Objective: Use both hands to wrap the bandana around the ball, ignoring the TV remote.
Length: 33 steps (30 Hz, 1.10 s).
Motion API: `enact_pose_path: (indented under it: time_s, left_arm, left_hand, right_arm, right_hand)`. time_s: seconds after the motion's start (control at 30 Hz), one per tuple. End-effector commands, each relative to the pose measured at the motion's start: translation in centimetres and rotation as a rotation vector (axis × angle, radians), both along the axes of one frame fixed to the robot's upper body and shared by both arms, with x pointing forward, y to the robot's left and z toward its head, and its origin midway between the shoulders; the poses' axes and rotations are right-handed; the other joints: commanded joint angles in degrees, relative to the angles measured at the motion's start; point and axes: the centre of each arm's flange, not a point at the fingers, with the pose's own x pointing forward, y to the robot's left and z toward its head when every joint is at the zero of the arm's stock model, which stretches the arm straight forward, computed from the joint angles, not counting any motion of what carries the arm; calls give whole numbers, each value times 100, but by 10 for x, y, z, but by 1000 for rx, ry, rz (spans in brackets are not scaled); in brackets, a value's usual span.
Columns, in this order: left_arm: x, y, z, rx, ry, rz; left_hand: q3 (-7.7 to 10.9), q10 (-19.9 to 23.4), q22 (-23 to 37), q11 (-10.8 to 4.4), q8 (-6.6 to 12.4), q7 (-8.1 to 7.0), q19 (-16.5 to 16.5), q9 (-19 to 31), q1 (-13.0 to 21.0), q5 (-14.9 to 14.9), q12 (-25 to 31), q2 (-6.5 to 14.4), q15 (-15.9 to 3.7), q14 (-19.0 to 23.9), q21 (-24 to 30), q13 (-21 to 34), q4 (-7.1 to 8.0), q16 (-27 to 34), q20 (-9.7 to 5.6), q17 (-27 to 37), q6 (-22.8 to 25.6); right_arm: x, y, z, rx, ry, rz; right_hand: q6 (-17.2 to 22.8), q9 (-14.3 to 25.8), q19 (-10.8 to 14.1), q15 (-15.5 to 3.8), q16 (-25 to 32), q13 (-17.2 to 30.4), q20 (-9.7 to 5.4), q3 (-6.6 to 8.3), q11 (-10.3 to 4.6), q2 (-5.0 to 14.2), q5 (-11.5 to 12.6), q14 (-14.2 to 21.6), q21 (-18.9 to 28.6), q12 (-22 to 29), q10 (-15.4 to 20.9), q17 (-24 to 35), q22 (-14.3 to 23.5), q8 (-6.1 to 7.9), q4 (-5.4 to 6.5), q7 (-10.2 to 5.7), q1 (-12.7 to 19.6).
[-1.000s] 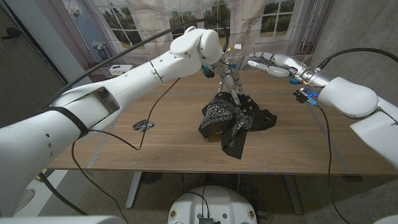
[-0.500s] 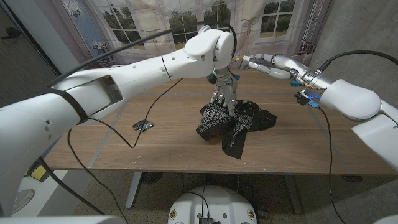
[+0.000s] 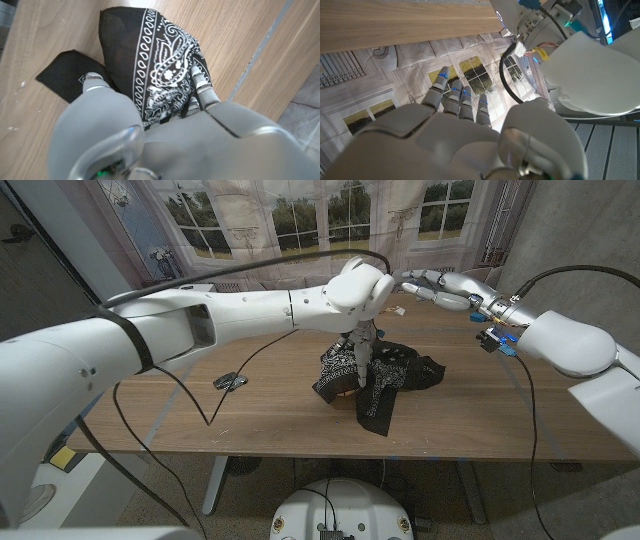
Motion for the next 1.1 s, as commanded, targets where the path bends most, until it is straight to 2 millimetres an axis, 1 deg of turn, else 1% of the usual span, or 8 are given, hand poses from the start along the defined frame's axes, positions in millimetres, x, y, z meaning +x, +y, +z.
enact_pose_path:
  time_s: [0.03,0.33,0.53,0.63,0.73,0.83,0.9,1.1]
  left_arm:
    - [16,-12,-56,179,-96,0]
    - [21,-7,-84,207,-187,-56]
    - [24,4,-97,142,-337,-152]
    - [25,11,-100,82,-408,-208]
    - [24,17,-100,17,-480,-272]
    - [24,22,-98,-47,-529,-317]
    - [25,23,-95,-65,-553,-328]
    - [28,29,-78,-184,-599,-352]
  left_hand:
    - [-41,-512,30,55,-8,-70,35,26,-7,30,64,70,-121,0,37,38,-5,74,-25,45,-918]
    - [-2,-397,74,-2,181,-85,440,101,95,-28,307,226,-264,193,199,167,-35,187,-43,123,-825]
    - [311,721,74,-348,830,-85,1784,263,697,-394,1057,519,-931,1558,538,429,-444,464,-151,174,769]
    - [652,2007,102,-687,1574,-44,2514,373,1159,-632,1744,729,-1608,2828,759,583,-821,810,-679,324,2512]
    - [1123,3413,146,-997,2340,398,3300,413,1817,-622,2558,906,-2231,4554,1120,834,-1281,1615,-1349,818,4258]
    - [1705,4548,322,-1069,2978,1023,4017,630,2874,-441,3354,963,-2442,5681,1740,1232,-1454,2331,-1995,1652,5567]
    - [1900,5079,437,-998,3133,1132,4138,717,3183,-371,3646,1005,-2481,6195,2036,1405,-1420,2504,-2161,1897,5924]
    - [1975,5163,465,-912,3127,1257,4266,649,3215,-350,3735,1025,-2473,6482,2228,1524,-1364,2573,-2348,2038,6060]
  right_arm:
    - [0,-1,-3,4,7,-10]
    - [7,3,2,-7,21,-6]
    - [10,6,5,-13,26,-11]
    - [12,8,7,-13,30,-15]
    - [13,8,8,-13,31,-15]
    - [15,9,9,-9,31,-15]
    - [16,9,10,-9,29,-14]
    - [19,9,11,-6,34,-15]
  right_hand:
    - [7,15,37,-2,16,3,4,-56,-10,-7,-8,72,-15,-34,39,5,28,-14,2,-15,-26]
    - [1,15,36,-3,19,3,15,-67,-11,-9,-7,78,-25,-32,50,2,29,-17,7,-21,-43]
    - [1,14,35,-3,21,3,17,-75,-9,-11,-6,83,-32,-31,58,0,29,-17,9,-21,-53]
    - [-2,14,38,-12,21,3,19,-77,-17,-8,-5,84,-35,-31,61,-2,29,-18,9,-19,-55]
    - [0,14,38,-7,20,3,15,-77,-19,-4,-3,82,-39,-32,63,-4,29,-18,8,-21,-55]
    - [2,14,35,-7,18,2,-2,-77,-21,0,-1,79,-44,-33,65,-6,29,-17,6,-20,-54]
    - [6,14,36,-11,17,3,-3,-78,-15,3,-1,76,-46,-33,65,-7,29,-15,7,-21,-55]
    - [13,14,25,-8,14,3,-11,-76,-8,17,3,70,-57,-33,70,-9,30,-13,7,-21,-57]
